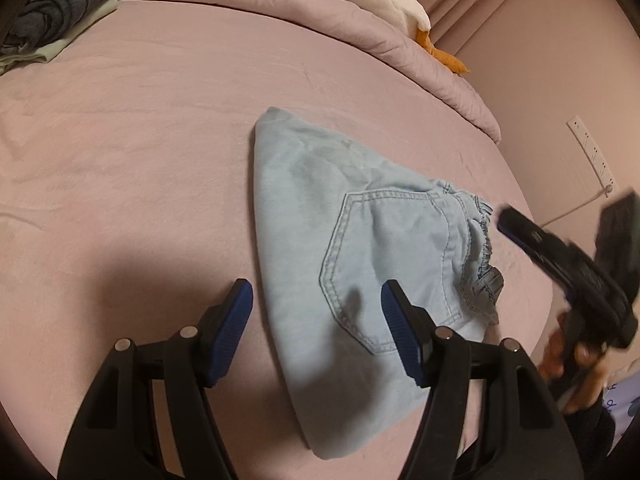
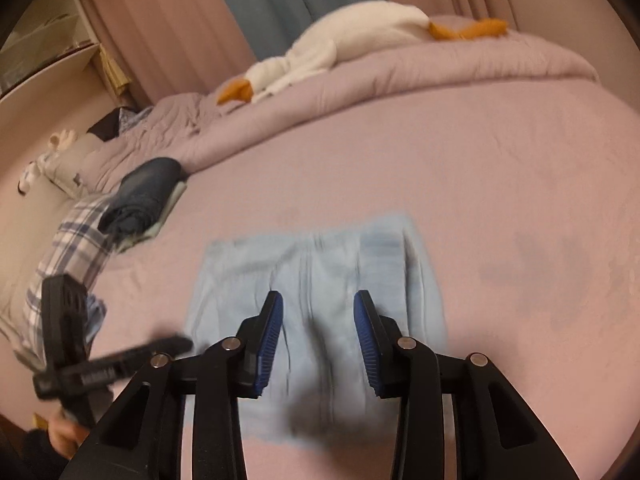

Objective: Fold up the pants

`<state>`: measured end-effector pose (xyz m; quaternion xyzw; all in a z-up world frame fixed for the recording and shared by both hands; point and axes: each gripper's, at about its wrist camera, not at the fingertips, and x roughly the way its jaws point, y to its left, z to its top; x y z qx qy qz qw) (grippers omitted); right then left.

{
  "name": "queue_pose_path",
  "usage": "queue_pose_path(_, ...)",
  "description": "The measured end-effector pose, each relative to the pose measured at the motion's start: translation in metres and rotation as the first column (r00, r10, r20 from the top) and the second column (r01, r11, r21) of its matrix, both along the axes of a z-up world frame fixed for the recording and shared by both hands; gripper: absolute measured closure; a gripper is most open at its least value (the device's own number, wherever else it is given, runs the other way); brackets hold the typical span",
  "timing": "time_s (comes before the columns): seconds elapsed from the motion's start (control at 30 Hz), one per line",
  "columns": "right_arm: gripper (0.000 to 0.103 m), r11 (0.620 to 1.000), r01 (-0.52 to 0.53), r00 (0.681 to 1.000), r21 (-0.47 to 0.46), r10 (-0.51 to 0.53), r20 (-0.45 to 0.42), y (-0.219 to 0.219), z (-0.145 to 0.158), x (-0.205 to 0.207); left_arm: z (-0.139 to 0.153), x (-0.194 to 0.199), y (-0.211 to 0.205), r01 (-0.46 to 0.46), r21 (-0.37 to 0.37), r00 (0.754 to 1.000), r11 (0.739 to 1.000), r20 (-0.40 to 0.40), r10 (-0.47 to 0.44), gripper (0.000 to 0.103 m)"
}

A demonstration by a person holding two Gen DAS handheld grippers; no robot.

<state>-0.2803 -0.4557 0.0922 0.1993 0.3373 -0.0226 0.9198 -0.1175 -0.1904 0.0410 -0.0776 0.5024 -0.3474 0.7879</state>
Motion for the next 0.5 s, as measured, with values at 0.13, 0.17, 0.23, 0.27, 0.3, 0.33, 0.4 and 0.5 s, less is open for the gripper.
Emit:
queue_pose_path(0.13,0.065,0.999,0.004,0.997,-0.041,-0.007,-0.075,-0.006,-0.011,0.039,-0.002,-0.001,-0.001,0.018,0.020,1.000,1.000,0.000,-0.018,0.037)
queue_pose_path(0.17,0.065,0.999,0.019,0.994,-0.040,-0.023,-0.109,-0.011,-0.019,0.045,-0.003,-0.001,-0.002,0.022,0.028,1.000,0.999,0.000,-0.022,0.037)
queue_pose_path(0.23,0.066,0.999,0.029,0.982,-0.016,-0.032,-0.188,-0.020,-0.038,0.057,-0.002,-0.002,-0.003,0.029,0.032,1.000,0.999,-0.005,-0.029,0.037)
queue_pose_path(0.27,0.067,1.000,0.031,0.981,0.003,-0.030,-0.189,-0.023,-0.044,0.058,-0.001,-0.002,-0.002,0.030,0.034,1.000,0.999,-0.004,-0.030,0.037)
queue_pose_path(0.3,0.068,0.999,0.035,0.983,0.020,-0.031,-0.183,-0.026,-0.046,0.057,-0.001,-0.003,-0.002,0.032,0.035,0.999,0.999,-0.002,-0.032,0.038)
queue_pose_path(0.33,0.068,0.999,0.029,0.983,0.030,-0.023,-0.180,-0.027,-0.045,0.055,0.001,-0.003,-0.002,0.036,0.036,0.999,0.999,0.002,-0.036,0.037)
queue_pose_path(0.4,0.068,0.999,0.019,0.983,0.027,-0.013,-0.186,-0.025,-0.038,0.049,0.004,-0.004,-0.002,0.039,0.036,0.999,0.999,0.015,-0.039,0.037)
queue_pose_path(0.5,0.068,1.000,0.019,0.991,0.021,-0.016,-0.135,-0.020,-0.022,0.029,0.006,-0.007,-0.001,0.041,0.036,0.999,0.999,0.024,-0.042,0.037)
